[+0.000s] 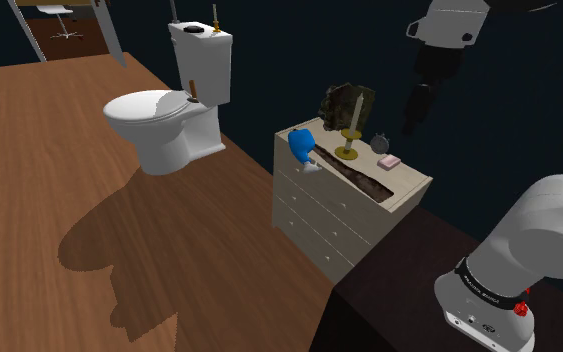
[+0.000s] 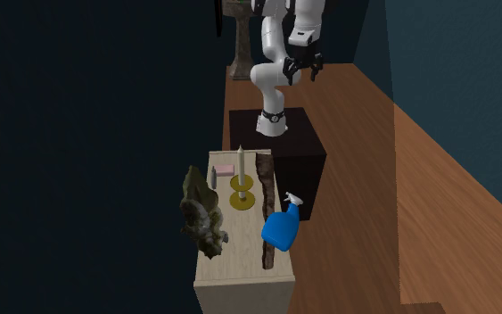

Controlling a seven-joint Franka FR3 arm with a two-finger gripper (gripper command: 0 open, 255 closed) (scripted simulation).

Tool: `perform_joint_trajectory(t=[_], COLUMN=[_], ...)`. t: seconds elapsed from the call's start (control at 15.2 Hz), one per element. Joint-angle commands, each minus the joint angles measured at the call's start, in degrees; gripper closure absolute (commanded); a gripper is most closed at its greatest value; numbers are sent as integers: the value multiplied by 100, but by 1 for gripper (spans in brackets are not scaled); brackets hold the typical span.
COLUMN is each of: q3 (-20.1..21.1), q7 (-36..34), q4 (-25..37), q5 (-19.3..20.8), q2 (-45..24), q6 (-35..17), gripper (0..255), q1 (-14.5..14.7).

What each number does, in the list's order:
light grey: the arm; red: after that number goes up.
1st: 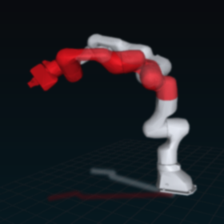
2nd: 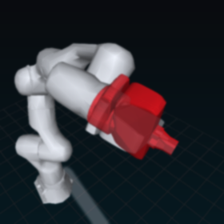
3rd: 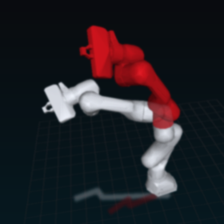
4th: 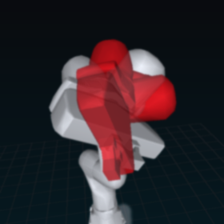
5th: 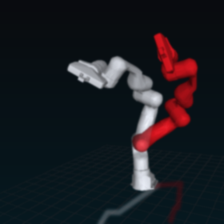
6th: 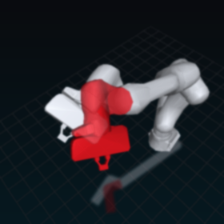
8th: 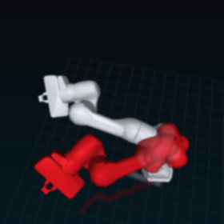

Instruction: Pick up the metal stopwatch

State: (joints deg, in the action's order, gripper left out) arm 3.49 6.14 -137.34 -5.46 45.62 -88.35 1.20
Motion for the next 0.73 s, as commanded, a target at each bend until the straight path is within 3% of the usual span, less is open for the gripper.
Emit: perform_joint_trajectory(t=[0.0,0.66], q3=[0,-768], q7=[0,734], q4=[0,-674], q5=[0,629], q2=[0,-734], q6=[0,-1705], gripper=[0,0], q1=[0,-514])
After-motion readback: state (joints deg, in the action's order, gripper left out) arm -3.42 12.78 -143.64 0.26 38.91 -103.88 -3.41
